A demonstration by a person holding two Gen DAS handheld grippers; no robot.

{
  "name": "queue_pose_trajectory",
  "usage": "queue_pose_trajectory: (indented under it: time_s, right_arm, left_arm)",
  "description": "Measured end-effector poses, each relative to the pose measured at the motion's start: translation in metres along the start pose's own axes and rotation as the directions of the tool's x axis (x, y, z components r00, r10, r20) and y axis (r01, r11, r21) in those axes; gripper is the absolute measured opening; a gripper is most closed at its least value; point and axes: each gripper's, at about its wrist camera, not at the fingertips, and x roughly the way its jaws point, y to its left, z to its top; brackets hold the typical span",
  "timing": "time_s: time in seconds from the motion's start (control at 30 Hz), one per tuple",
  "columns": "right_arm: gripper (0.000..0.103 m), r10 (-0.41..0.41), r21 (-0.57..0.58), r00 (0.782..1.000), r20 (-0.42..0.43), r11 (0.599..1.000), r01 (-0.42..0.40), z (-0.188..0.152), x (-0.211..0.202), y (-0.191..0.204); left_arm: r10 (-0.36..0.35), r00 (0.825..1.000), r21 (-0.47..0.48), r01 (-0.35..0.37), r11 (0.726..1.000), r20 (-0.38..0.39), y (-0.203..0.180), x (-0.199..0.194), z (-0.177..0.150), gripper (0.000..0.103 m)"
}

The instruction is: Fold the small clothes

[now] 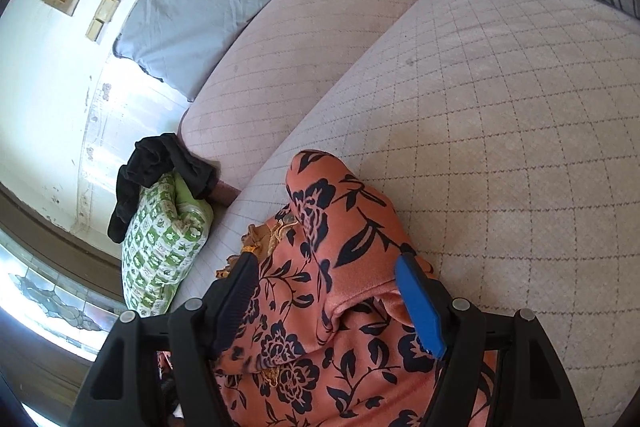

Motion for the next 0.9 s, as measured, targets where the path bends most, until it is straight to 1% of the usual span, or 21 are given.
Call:
queue_pose_trajectory:
  time_s: [0.07, 0.13, 0.2, 0.27, 0.33, 0.37, 0.4, 0.43, 0.47, 0.5, 0.53, 0.57, 0.6, 0.63, 0.67, 0.7, 0.73, 0.77, 0.8, 0.87, 0.9]
  right_arm:
    - [0.073, 0.025, -0.01, 0.999, 0.026, 1.0, -0.025, 0.001, -0.005, 0.003]
    - [0.073, 0.038, -0.028, 0.998, 0.052, 0.999, -0.037, 0.002, -0.009, 0.008]
    - [0.073, 0.062, -0.056, 0.995, 0.074, 0.997, -0.058, 0.003, -0.01, 0.014]
    - [0.073, 0.088, -0.091, 0.993, 0.073, 0.993, -0.082, 0.001, -0.005, 0.023]
    - [0.073, 0.124, -0.112, 0.992, 0.014, 0.986, -0.122, -0.003, 0.011, 0.028]
    - [0.073, 0.137, -0.111, 0.988, -0.068, 0.983, -0.144, -0.007, 0.026, 0.029]
    - [0.073, 0.125, -0.1, 0.982, -0.142, 0.985, -0.14, -0.011, 0.041, 0.028]
    - [0.073, 0.086, -0.074, 0.972, -0.22, 0.992, -0.105, -0.017, 0.059, 0.022]
    - [0.074, 0.054, -0.045, 0.961, -0.273, 0.997, -0.069, -0.023, 0.072, 0.014]
    - [0.073, 0.045, -0.02, 0.95, -0.308, 0.998, -0.054, -0.027, 0.081, 0.007]
    - [0.072, 0.047, -0.014, 0.949, -0.311, 0.998, -0.054, -0.028, 0.082, 0.006]
    - [0.072, 0.043, -0.03, 0.953, -0.299, 0.998, -0.054, -0.026, 0.078, 0.01]
    - [0.074, 0.039, -0.049, 0.955, -0.295, 0.997, -0.056, -0.026, 0.075, 0.015]
    - [0.074, 0.045, -0.075, 0.959, -0.279, 0.995, -0.068, -0.025, 0.069, 0.021]
    - [0.074, 0.053, -0.093, 0.963, -0.265, 0.992, -0.08, -0.024, 0.065, 0.024]
    - [0.074, 0.054, -0.106, 0.965, -0.258, 0.991, -0.083, -0.024, 0.061, 0.027]
    - [0.074, 0.049, -0.115, 0.965, -0.257, 0.99, -0.081, -0.025, 0.061, 0.028]
    - [0.074, 0.045, -0.121, 0.965, -0.259, 0.99, -0.079, -0.026, 0.061, 0.029]
    - [0.074, 0.04, -0.124, 0.963, -0.265, 0.989, -0.075, -0.028, 0.062, 0.028]
    - [0.074, 0.03, -0.127, 0.959, -0.282, 0.99, -0.068, -0.034, 0.066, 0.027]
    - [0.074, 0.022, -0.134, 0.958, -0.286, 0.989, -0.063, -0.036, 0.068, 0.027]
  left_arm:
    - [0.065, 0.995, 0.024, -0.067, 0.997, 0.074, 0.004, -0.022, 0.007, 0.005]
    - [0.171, 0.979, 0.047, -0.177, 0.983, 0.114, 0.008, -0.033, 0.012, 0.005]
    - [0.235, 0.968, 0.075, -0.241, 0.968, 0.087, 0.014, -0.027, 0.012, 0.005]
    - [0.274, 0.962, 0.111, -0.272, 0.956, -0.002, 0.018, -0.011, 0.01, 0.006]
    - [0.38, 0.922, 0.163, -0.364, 0.917, -0.078, 0.018, 0.007, 0.002, 0.007]
    - [0.4, 0.912, 0.175, -0.381, 0.908, -0.089, 0.018, 0.011, 0.001, 0.009]
    - [0.405, 0.909, 0.171, -0.386, 0.906, -0.095, 0.018, 0.011, 0.001, 0.013]
    - [0.388, 0.918, 0.155, -0.372, 0.915, -0.087, 0.02, 0.007, 0.003, 0.015]
    - [0.352, 0.934, 0.126, -0.343, 0.931, -0.057, 0.021, -0.003, 0.007, 0.02]
    - [0.332, 0.943, 0.102, -0.329, 0.939, -0.022, 0.023, -0.014, 0.011, 0.035]
    - [0.328, 0.944, 0.069, -0.329, 0.942, 0.032, 0.028, -0.029, 0.016, 0.046]
    - [0.35, 0.933, 0.035, -0.354, 0.935, 0.087, 0.035, -0.042, 0.021, 0.068]
    - [0.39, 0.91, -0.007, -0.393, 0.92, 0.139, 0.042, -0.055, 0.024, 0.078]
    - [0.453, 0.87, -0.075, -0.448, 0.891, 0.196, 0.055, -0.073, 0.028, 0.08]
    - [0.493, 0.842, -0.135, -0.474, 0.87, 0.222, 0.07, -0.086, 0.03, 0.08]
    - [0.519, 0.823, -0.2, -0.482, 0.853, 0.231, 0.086, -0.097, 0.031, 0.081]
    - [0.548, 0.807, -0.279, -0.486, 0.828, 0.22, 0.108, -0.108, 0.032, 0.081]
    - [0.568, 0.799, -0.353, -0.482, 0.802, 0.198, 0.131, -0.117, 0.029, 0.082]
    - [0.574, 0.801, -0.421, -0.466, 0.778, 0.173, 0.15, -0.122, 0.028, 0.082]
    - [0.56, 0.82, -0.553, -0.412, 0.724, 0.122, 0.192, -0.128, 0.021, 0.082]
    - [0.556, 0.824, -0.593, -0.396, 0.701, 0.108, 0.208, -0.128, 0.018, 0.082]
